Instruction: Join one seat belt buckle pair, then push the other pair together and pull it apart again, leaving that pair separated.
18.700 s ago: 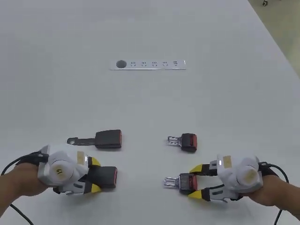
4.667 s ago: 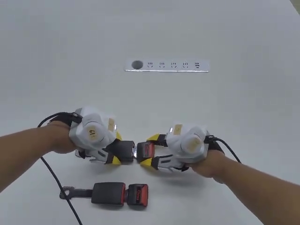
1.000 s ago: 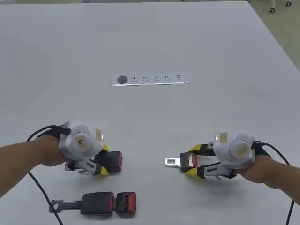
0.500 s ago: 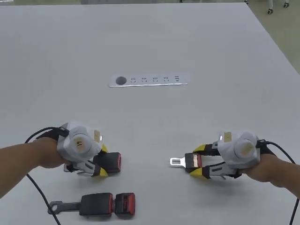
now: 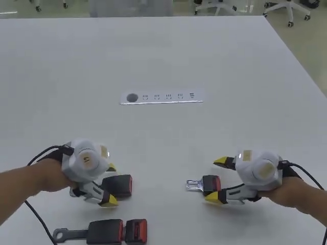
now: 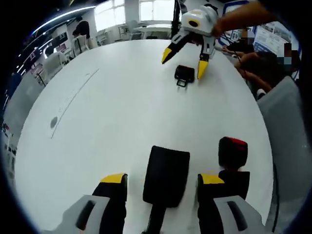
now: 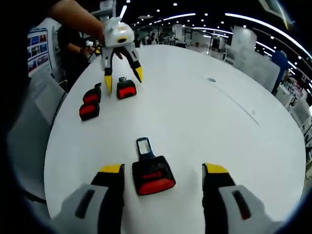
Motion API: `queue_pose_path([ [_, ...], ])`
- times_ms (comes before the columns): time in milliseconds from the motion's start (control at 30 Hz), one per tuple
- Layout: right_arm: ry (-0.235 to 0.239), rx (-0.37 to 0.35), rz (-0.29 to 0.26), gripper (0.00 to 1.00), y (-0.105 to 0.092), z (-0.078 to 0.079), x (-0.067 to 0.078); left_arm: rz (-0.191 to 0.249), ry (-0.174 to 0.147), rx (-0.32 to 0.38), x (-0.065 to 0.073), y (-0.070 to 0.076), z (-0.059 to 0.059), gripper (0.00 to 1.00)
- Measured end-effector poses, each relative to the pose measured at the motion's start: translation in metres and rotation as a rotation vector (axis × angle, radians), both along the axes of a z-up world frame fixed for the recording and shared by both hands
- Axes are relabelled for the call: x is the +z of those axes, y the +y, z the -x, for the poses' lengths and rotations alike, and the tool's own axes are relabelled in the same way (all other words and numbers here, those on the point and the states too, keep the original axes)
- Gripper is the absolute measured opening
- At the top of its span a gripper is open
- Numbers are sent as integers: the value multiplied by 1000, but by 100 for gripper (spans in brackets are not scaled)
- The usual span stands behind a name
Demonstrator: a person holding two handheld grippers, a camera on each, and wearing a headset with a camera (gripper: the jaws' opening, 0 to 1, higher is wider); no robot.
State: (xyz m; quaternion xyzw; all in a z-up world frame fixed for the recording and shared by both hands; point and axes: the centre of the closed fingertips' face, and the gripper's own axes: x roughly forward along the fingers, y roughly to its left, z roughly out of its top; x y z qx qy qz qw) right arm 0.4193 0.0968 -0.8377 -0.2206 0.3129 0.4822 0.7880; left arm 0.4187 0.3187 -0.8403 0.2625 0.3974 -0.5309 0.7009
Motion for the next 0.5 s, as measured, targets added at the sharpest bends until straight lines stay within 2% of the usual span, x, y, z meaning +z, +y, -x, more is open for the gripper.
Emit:
queue_pose_path([
  [33,-6,-24,-3,72,-1,-1,1,34,-5,49,6,-1,-4,68],
  [67,-10,-41,-6,74,-2,-2,4,49,-13,73,9,0,-6,74],
  [167,-29,-133,-10,79,-6,-4,8,51,-25,159,19,8,-7,79],
  [233,-36,-189,-12,81,-9,-6,9,100,-14,245,29,7,-8,83],
  [333,-47,-288,-64,88,-7,-7,20,138,-23,329,39,10,-9,90],
  [367,-59,-336,-95,91,-7,-9,26,149,-43,364,44,14,-11,92],
  [400,-77,-379,-112,93,-8,-10,31,184,-52,409,50,15,-12,94],
  [467,-101,-423,-123,94,-8,-8,39,220,-61,458,56,19,-13,100],
  [500,-115,-438,-135,95,-7,-7,43,226,-54,485,58,22,-11,100],
])
